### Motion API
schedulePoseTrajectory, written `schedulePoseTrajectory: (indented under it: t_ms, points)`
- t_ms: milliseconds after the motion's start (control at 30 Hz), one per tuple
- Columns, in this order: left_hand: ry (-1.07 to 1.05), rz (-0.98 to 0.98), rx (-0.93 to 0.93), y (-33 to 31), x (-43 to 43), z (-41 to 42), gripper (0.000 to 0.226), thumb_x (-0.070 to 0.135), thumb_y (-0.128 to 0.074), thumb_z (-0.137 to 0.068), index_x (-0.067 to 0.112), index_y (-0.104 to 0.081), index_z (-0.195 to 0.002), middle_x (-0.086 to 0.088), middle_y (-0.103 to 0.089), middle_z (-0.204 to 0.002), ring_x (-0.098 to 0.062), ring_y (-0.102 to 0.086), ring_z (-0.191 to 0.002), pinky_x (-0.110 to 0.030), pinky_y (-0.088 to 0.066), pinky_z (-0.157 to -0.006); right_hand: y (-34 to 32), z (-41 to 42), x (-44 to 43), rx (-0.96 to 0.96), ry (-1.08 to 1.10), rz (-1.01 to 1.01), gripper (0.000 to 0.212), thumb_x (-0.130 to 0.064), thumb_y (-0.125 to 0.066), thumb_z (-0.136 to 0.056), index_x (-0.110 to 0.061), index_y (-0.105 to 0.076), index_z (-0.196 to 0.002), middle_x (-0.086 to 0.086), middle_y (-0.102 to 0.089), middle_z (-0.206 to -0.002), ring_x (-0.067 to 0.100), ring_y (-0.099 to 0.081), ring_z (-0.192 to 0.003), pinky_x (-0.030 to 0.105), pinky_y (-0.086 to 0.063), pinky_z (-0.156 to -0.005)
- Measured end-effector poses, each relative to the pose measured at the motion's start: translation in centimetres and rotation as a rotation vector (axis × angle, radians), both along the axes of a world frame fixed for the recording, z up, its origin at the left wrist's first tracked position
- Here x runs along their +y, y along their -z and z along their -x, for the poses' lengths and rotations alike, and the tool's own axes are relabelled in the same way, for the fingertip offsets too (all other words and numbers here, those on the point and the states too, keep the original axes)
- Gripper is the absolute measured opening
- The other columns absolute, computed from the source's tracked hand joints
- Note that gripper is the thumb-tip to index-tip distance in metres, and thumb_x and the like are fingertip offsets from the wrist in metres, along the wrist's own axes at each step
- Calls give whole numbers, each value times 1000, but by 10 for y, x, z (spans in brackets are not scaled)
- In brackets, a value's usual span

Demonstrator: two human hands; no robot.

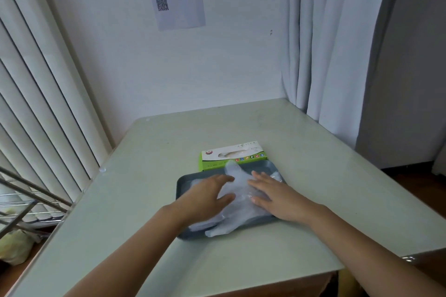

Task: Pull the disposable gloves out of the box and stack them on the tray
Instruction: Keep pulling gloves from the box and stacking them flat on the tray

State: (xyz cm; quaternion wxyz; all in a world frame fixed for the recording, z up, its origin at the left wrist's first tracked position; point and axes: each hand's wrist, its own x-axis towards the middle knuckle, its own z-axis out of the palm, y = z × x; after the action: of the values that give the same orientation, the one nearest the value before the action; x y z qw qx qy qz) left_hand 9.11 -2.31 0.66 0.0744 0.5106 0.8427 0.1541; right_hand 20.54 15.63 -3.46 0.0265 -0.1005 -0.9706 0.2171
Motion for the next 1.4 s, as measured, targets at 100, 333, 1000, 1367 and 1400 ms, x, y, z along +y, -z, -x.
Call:
schedulePoseTrajectory:
  t_ms: [100, 333, 1000, 1367, 1400]
  points:
    - [67, 85, -31, 16, 22, 5, 65, 48, -46, -97, 26, -21, -153, 5, -19, -160, -13, -19, -146, -30, -14, -117, 0, 3, 0, -109, -22, -38, 58, -43, -39, -100, -29, -18, -152, -3, 2, -161, 16, 4, -148, 27, -3, -116]
    - [96, 261, 50, 55, 39, 30, 91, 74, -37, -85, 31, 4, -154, 1, 12, -161, -16, 14, -148, -45, 8, -120, -1, 5, 1, -129, -30, -47, 60, -42, -40, -100, -21, -19, -152, 2, -6, -161, 17, -5, -148, 23, -6, -114]
    - [-211, -112, -422, 39, 62, 148, 67, 37, -61, -93, 26, -29, -150, 7, -13, -161, -11, -15, -146, -24, -13, -115, -24, 162, 68, 22, -91, -161, 20, -20, -62, -91, -27, -75, -103, -1, -47, -94, 21, -52, -94, 33, -45, -81]
    - [-195, -197, -478, 52, 61, 156, 69, 34, -64, -91, 29, -29, -150, 12, -15, -158, -3, -22, -141, -14, -16, -106, -8, 167, 74, 148, -129, -159, 18, -22, -62, -90, -22, -76, -101, -1, -72, -95, 17, -62, -88, 22, -32, -68]
    - [-194, -199, -478, 52, 61, 156, 69, 34, -64, -90, 29, -29, -150, 12, -15, -158, -3, -22, -141, -15, -16, -107, -7, 167, 73, 154, -133, -194, 20, -22, -59, -91, -22, -76, -102, -1, -72, -97, 17, -61, -89, 22, -29, -68]
